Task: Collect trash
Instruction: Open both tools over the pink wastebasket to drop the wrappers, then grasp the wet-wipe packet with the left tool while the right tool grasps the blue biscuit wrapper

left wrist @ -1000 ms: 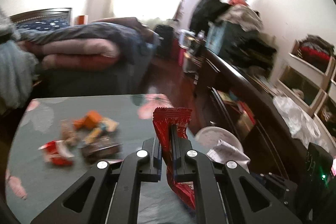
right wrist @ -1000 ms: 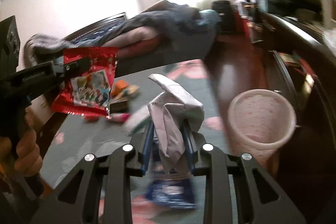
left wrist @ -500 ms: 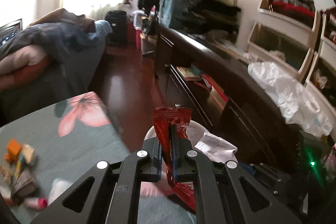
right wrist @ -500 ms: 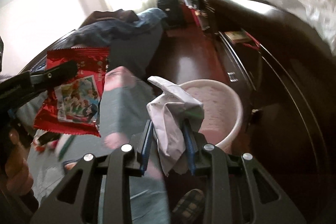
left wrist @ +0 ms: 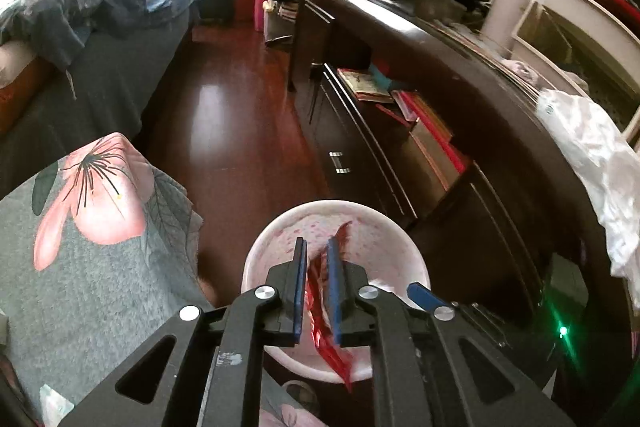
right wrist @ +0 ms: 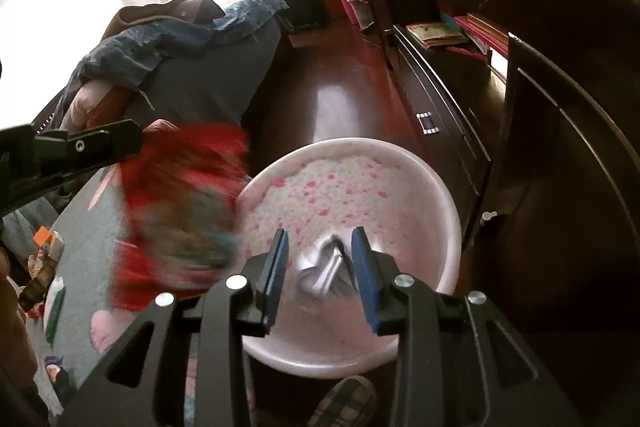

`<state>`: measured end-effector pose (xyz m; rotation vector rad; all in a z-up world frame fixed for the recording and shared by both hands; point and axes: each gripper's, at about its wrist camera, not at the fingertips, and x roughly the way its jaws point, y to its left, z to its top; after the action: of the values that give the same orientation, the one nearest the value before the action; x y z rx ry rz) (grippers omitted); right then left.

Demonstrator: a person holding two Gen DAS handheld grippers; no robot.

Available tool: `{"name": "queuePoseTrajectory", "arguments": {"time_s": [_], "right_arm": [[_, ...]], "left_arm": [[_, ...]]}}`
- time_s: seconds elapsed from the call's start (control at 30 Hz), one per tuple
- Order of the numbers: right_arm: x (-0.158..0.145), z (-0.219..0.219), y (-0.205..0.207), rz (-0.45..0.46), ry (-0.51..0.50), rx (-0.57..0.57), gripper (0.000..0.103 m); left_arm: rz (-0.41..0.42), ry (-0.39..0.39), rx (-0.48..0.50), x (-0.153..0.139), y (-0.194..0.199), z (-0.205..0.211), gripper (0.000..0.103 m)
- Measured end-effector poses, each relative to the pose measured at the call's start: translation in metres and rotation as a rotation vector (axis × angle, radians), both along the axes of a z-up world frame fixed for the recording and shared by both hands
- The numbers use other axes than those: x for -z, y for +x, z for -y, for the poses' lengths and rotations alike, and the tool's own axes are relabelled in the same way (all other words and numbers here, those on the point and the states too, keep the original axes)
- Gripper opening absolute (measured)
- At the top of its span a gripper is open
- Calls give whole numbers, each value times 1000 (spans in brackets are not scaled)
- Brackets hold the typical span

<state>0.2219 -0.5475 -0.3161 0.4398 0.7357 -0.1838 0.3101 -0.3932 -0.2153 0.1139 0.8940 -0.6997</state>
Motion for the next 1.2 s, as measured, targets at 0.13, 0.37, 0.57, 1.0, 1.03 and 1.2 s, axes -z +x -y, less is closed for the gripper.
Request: {"name": "queuePoseTrajectory", "arguments": {"time_s": [0.13,0.37,0.57,1.0,1.03,1.2], "right_arm": [[2,4,1,-1,-3,9,41],[-19,-7,-18,20,-34,6,54],[-59,-41,-44,82,-83,-29,74],[-104,-140,-90,134,-147,-217,90],[-105,-144,-91,135,-150,-226,90],[-106,-162,-95,122,-160,-260,91]], "left_arm": [[36,-19,-36,-5,1,-2,57],[95,-39,-63,-30,-15,-30,76],[199,-44,-136,-62,-49,-76,91],[251,128,-245,-35,-87,-177,93],[226,143,-232,-26,-80,-181,90],[96,189,-160,13,-49,-195,85]]}}
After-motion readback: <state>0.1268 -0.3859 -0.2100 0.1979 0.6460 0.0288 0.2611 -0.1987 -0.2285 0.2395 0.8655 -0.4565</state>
